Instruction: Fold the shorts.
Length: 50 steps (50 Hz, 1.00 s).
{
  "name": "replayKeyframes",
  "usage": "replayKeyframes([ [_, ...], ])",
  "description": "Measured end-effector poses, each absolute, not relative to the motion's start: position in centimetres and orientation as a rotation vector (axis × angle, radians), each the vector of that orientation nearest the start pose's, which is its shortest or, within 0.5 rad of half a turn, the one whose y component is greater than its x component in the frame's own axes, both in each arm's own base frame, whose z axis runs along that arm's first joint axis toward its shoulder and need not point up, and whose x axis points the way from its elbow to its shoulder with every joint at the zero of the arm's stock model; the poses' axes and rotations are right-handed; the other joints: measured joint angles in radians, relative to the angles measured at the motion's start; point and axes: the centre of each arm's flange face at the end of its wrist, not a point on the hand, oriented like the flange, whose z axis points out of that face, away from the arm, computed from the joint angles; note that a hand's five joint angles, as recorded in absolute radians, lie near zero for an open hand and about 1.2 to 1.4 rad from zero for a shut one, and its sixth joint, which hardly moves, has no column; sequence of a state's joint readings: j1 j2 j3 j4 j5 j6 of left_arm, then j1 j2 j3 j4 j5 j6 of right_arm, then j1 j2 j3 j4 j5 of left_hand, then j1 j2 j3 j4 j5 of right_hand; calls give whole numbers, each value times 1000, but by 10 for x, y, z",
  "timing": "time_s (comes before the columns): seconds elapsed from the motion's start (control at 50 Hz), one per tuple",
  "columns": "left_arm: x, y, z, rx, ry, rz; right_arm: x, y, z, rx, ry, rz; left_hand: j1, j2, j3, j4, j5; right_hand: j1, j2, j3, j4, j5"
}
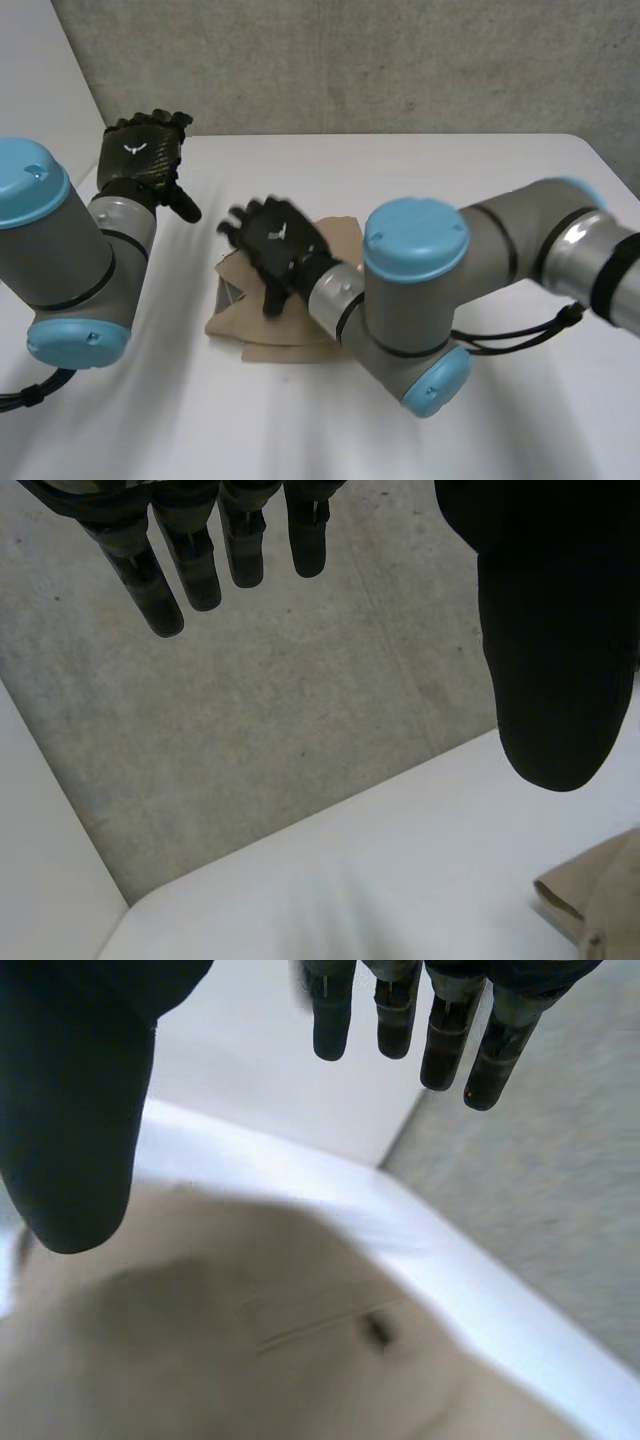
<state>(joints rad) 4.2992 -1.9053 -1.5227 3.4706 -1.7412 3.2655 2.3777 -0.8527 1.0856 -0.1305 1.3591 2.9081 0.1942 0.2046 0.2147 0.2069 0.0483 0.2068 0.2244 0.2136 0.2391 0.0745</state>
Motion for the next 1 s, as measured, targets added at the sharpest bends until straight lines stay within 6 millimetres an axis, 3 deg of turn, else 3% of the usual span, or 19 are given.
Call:
replayKeyframes([
  [0.08,-262,-296,237,425,2220,-2324,418,-213,217,-1030,1673,-1740,0,0,0,0,0,0,0,0,0,0],
  [0.18,-274,-284,231,488,2260,-2306,401,-236,226,-870,1760,-1744,0,0,0,0,0,0,0,0,0,0],
  [0.32,-290,-266,213,603,2350,-2227,382,-260,197,-807,1943,-1613,0,0,0,0,0,0,0,0,0,0],
  [0.48,-302,-258,164,757,2496,-1955,367,-279,148,-817,2135,-1420,0,0,0,0,0,0,0,0,0,0],
  [0.58,-302,-259,133,868,2538,-1726,360,-290,134,-808,2184,-1400,0,0,0,0,0,0,0,0,0,0],
  [0.68,-295,-265,118,926,2516,-1576,352,-301,127,-815,2213,-1411,-5,0,0,0,0,0,0,0,1,0],
  [0.84,-285,-274,116,907,2489,-1524,347,-305,121,-888,2233,-1431,-26,-18,0,0,-1,-17,0,0,1,0],
  [0.92,-287,-273,134,894,2466,-1594,348,-302,127,-944,2218,-1451,-32,-30,0,0,-1,-26,0,0,0,0],
  [1.0,-293,-267,159,891,2430,-1698,349,-298,147,-948,2174,-1495,-32,-30,0,0,-1,-26,0,0,1,-4],
])
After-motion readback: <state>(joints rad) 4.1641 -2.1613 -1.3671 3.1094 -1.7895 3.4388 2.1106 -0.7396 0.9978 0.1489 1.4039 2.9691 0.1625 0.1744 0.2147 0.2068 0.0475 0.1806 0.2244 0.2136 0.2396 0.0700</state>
